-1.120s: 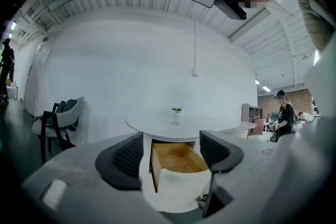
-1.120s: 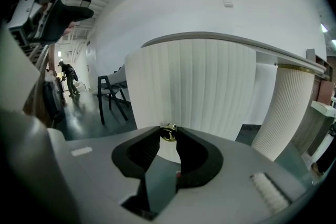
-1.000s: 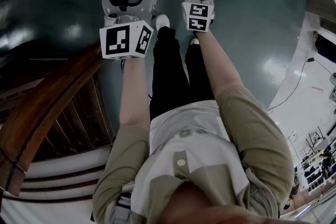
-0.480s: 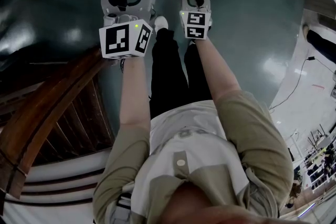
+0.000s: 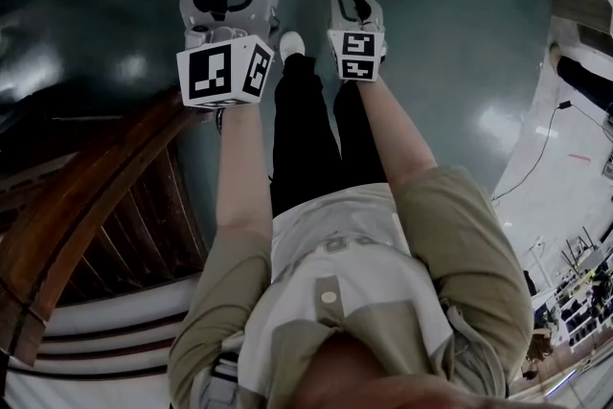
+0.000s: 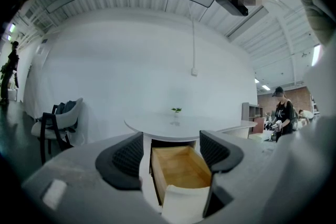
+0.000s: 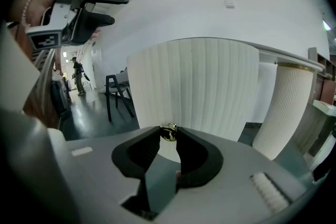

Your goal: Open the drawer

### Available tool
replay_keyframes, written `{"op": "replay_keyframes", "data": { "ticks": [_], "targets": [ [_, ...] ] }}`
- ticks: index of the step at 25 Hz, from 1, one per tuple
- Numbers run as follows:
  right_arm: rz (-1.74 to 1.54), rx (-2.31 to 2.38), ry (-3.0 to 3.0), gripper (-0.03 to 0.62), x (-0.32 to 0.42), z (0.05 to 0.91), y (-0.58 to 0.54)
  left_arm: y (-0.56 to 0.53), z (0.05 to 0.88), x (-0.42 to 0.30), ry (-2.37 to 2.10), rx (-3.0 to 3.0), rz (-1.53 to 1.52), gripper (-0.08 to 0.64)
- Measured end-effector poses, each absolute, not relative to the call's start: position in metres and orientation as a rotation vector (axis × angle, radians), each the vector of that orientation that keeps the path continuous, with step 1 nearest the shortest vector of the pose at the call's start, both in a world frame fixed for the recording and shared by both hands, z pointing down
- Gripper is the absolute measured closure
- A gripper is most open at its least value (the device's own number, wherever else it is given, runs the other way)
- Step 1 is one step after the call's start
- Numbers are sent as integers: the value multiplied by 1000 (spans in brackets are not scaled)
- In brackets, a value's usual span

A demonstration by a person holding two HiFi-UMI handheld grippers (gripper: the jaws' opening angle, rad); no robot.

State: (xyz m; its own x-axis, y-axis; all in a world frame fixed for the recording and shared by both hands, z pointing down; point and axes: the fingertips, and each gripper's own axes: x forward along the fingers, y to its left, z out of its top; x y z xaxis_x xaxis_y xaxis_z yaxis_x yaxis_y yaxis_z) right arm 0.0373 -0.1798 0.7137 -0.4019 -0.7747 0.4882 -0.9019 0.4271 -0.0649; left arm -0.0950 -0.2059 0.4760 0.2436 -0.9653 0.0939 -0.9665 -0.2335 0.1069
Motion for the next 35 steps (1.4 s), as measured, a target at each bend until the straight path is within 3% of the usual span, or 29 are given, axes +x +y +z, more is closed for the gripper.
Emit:
{"op": "replay_keyframes", "data": {
  "ticks": [25, 31, 35],
  "targets": [
    [382, 1367, -2303, 485, 35, 711, -179, -214, 469, -93, -1858, 2333, 21, 213],
    [380, 1354, -2289, 387, 35, 700, -175, -212, 465, -99, -1857, 2318, 35, 222],
    [389, 1355, -2290, 383, 44, 680, -166, -209, 453, -99, -1870, 2310, 50, 222]
  ]
}}
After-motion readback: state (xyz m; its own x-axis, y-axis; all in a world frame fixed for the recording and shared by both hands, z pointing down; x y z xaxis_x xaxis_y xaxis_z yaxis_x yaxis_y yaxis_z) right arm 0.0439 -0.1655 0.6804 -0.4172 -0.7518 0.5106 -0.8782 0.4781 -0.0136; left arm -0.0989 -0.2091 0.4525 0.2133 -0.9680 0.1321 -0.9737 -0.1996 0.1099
